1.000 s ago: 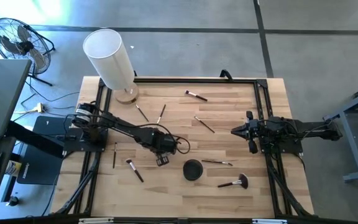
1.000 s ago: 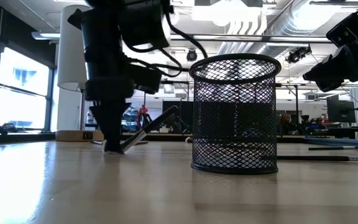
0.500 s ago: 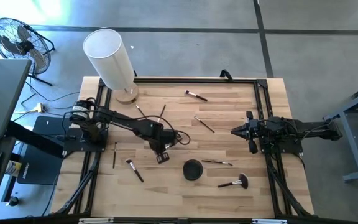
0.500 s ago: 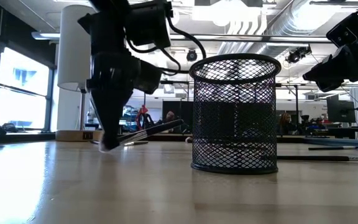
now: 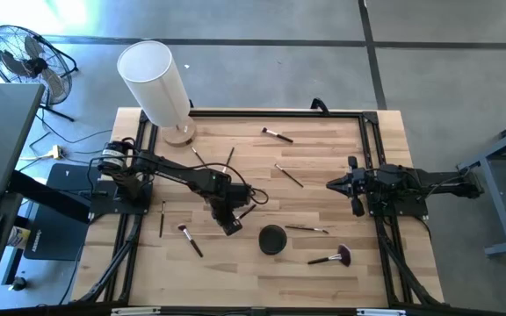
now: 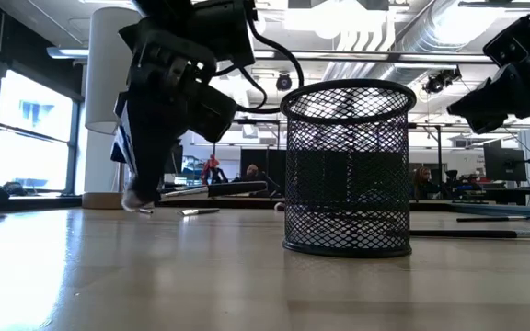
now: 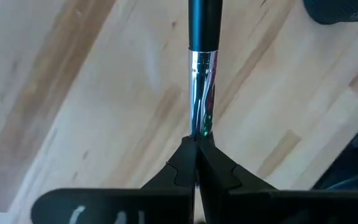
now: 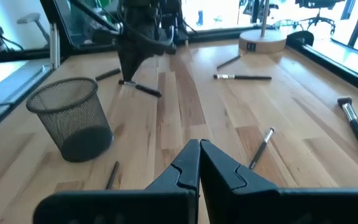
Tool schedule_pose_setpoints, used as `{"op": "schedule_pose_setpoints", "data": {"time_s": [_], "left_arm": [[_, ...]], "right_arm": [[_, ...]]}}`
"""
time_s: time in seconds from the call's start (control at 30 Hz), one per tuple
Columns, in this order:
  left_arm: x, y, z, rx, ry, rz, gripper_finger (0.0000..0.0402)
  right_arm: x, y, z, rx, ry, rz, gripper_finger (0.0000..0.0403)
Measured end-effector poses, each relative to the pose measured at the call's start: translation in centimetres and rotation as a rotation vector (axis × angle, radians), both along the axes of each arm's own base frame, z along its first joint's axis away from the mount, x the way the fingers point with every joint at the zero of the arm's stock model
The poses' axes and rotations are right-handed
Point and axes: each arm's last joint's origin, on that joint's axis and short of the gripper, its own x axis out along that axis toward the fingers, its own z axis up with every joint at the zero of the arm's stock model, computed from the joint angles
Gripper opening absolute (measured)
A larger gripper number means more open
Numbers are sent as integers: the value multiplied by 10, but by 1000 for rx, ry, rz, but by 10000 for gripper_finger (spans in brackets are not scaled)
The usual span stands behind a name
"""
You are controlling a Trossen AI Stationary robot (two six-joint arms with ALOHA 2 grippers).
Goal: Pick & Place Makeup Supplies
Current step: Put the makeup brush into the black makeup holder
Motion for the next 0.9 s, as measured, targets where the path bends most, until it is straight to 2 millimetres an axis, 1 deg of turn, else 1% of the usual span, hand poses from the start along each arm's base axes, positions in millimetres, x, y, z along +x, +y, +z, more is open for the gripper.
{"op": "schedule_pose_setpoints", "data": {"time_s": [0.1,0.2,0.27,0.33,0.47,0.57,0.7,0.8,0.9], "left_arm": [[3,4,2,-71,-24,5,0],[5,16,3,-123,-31,29,0],[6,28,3,-156,-30,59,0],[6,42,4,-186,-32,96,0],[5,73,5,-221,-42,178,0],[4,95,11,-239,-70,201,0],[9,118,32,-196,-155,170,0],[12,129,52,-122,-192,134,0],[13,133,74,-38,-190,90,0]], "right_arm": [[1,0,5,37,-61,-7,2],[5,0,8,34,-103,-15,1],[8,0,8,-15,-95,-21,1],[14,-1,11,-76,-73,-64,1],[31,-1,27,-206,-10,-151,1],[53,1,41,-308,92,-158,1],[93,7,57,-500,261,-171,1],[131,16,65,-662,365,-125,3],[167,25,68,-787,460,-96,17]]}}
